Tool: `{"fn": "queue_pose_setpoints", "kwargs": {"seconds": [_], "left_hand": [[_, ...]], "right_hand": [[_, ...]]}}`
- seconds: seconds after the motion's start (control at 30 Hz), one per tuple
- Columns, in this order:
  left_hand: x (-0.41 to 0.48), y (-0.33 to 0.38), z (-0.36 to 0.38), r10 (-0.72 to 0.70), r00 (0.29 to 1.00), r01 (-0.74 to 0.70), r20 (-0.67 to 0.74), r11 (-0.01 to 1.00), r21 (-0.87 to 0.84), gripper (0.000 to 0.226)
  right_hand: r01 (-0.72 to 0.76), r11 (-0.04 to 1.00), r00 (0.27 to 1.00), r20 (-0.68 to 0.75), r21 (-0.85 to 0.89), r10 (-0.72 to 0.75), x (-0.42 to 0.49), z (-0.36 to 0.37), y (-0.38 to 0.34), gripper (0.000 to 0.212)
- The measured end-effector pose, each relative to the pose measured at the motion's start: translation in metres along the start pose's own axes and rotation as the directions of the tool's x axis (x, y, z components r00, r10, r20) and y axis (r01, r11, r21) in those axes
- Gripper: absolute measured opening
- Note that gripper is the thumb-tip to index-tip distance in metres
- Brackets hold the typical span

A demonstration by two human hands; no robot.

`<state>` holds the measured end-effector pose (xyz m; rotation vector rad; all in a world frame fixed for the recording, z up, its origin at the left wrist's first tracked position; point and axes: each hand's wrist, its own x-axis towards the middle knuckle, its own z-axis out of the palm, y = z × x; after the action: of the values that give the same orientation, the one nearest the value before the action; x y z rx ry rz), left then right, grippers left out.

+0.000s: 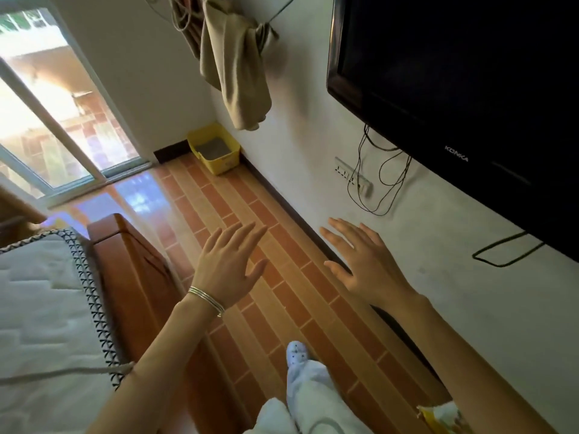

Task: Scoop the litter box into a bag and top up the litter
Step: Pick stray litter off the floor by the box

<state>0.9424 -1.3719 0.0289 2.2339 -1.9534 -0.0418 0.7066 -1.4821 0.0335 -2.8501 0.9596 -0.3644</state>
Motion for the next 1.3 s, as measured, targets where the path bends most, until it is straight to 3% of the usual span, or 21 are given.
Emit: {"fn": "queue_pose_setpoints", "kwargs": {"seconds": [0.17,0.63,0.87,1.3], "left_hand": [[0.035,-0.032,0.009,-0.033,0.999,0.033,-0.011,0.999,-0.008,0.059],[0.159,-0.145,-0.010,-0.168,0.983,0.170,-0.080,0.985,0.017,0.056],[0.179,-0.222,-0.013,-0.212,0.976,0.213,-0.045,0.977,0.020,0.057],[0.227,-0.435,-0.044,-0.134,0.991,0.132,0.027,0.990,0.056,0.056]], "right_hand": [[0.042,0.999,0.997,0.062,-0.006,-0.042,0.055,0.020,0.013,0.058],[0.176,0.983,0.982,0.058,0.053,-0.179,0.262,0.030,0.035,0.055],[0.189,0.980,0.974,0.118,0.070,-0.196,0.334,0.063,0.007,0.060],[0.067,0.991,0.992,0.101,0.113,-0.079,0.489,0.128,-0.102,0.060]]}}
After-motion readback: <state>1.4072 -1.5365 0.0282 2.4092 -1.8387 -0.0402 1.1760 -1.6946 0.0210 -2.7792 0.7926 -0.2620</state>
